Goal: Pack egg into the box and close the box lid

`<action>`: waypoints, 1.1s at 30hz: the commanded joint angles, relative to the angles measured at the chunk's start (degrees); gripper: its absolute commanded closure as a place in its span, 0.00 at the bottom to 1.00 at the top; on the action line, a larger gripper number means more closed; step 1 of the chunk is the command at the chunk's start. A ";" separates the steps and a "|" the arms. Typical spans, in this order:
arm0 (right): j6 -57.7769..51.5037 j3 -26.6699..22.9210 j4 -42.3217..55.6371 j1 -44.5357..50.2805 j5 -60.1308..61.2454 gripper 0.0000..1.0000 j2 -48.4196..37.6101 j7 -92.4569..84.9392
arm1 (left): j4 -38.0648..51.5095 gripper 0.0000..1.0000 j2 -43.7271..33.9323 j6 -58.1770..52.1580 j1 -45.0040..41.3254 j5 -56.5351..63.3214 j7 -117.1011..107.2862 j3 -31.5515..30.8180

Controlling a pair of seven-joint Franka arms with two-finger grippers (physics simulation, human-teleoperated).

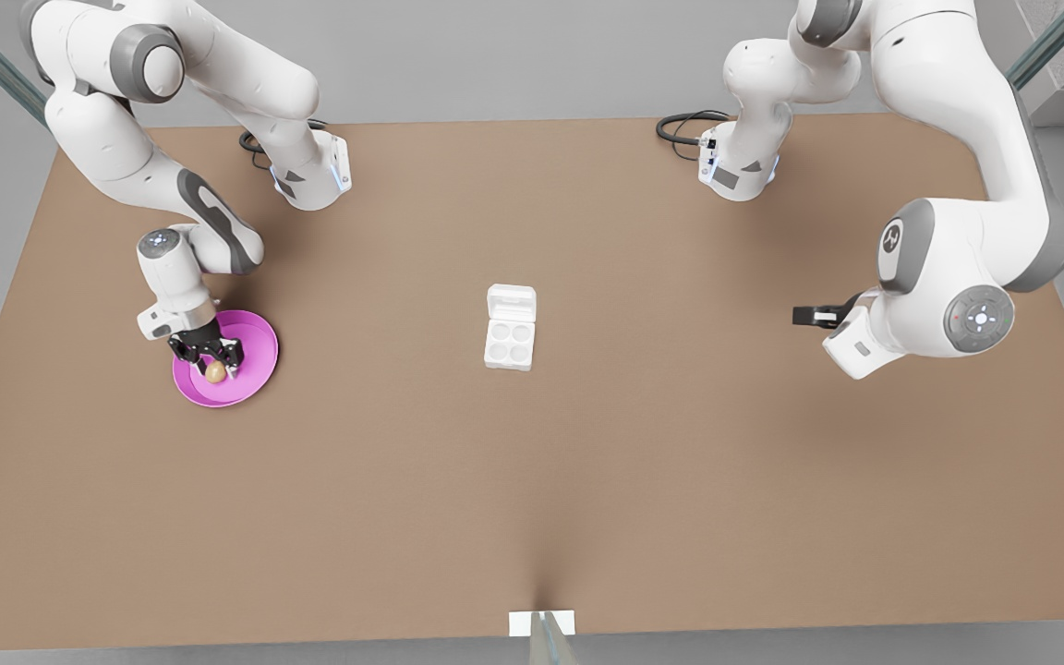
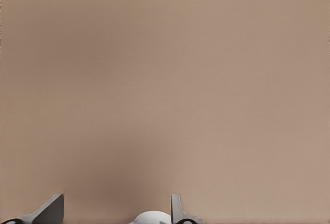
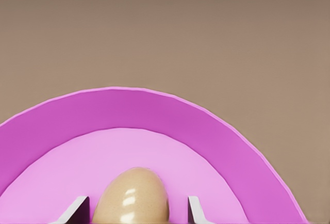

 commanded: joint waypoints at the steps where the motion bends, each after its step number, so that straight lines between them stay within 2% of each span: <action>1: 0.00 0.00 0.00 -0.12 -0.05 0.29 -0.09 0.00 | -0.02 0.00 0.00 0.00 0.00 0.00 0.00 0.00; 9: 0.00 0.88 0.00 -0.12 -0.22 0.35 0.00 0.00 | 0.07 0.00 0.00 0.00 0.00 0.00 0.09 0.00; 17: 0.00 0.88 0.18 -0.65 -0.22 0.37 0.00 0.00 | 0.07 0.00 0.08 0.00 0.00 0.00 0.09 0.00; 30: 0.00 1.32 0.35 -0.82 -0.22 0.49 -0.26 0.00 | 0.16 0.00 0.17 0.09 0.00 0.00 0.09 0.00; 33: 0.00 1.32 0.70 -0.82 -0.22 0.48 -0.44 0.00 | 0.24 0.00 0.35 0.18 0.00 0.09 0.09 0.00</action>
